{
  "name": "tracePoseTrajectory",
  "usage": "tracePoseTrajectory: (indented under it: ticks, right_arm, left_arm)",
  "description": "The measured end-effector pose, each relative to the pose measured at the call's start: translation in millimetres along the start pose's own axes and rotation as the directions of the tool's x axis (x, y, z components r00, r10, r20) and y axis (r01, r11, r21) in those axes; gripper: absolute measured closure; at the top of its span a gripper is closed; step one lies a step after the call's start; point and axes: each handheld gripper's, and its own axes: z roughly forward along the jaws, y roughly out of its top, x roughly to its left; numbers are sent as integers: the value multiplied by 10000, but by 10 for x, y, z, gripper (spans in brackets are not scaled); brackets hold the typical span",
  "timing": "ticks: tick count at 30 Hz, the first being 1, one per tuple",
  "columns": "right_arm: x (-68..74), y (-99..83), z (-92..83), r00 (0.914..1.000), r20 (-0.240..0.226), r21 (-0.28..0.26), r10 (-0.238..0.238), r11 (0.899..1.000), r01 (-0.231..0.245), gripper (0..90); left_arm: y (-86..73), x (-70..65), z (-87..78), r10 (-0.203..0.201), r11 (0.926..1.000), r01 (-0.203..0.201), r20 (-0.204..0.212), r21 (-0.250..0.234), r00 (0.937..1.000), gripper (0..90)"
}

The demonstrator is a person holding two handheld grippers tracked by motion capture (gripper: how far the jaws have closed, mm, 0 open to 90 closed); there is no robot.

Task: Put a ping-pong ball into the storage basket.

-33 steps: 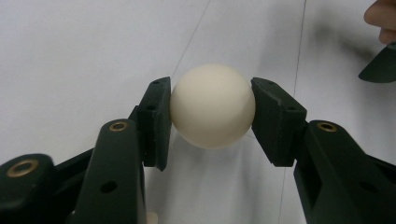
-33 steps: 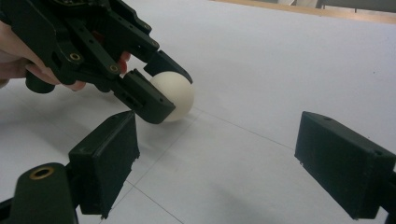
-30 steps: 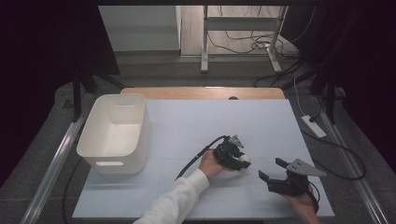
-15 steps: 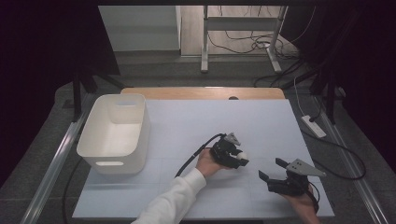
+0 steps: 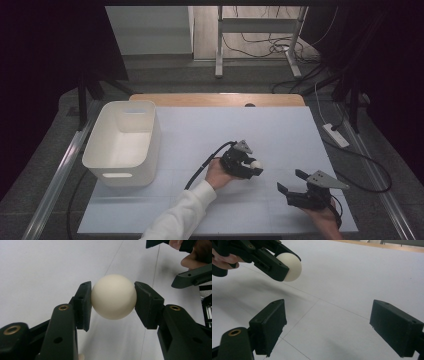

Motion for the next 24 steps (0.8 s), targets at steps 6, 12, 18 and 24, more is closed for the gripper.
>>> tracePoseTrajectory:
  ticks: [6, 12, 18, 24]
  right_arm:
    - [0, 1, 1, 10000, 8, 4, -11, 10000, 11, 133]
    - [-1, -1, 0, 10000, 21, 12, -18, 10000, 18, 133]
    - [-6, -1, -1, 10000, 41, 17, -13, 10000, 13, 133]
    - [-3, 2, 3, 10000, 41, 38, -36, 10000, 36, 134]
  left_arm:
    - [-8, 7, -85, -57, 9997, 57, 12, -219, 10000, 511]
    - [-12, 21, -205, -113, 9988, 108, -108, -477, 9999, 510]
    - [-41, 31, -344, -81, 9976, 64, -246, -685, 9997, 511]
    - [-90, 56, -433, -160, 9971, 128, -421, -750, 9990, 510]
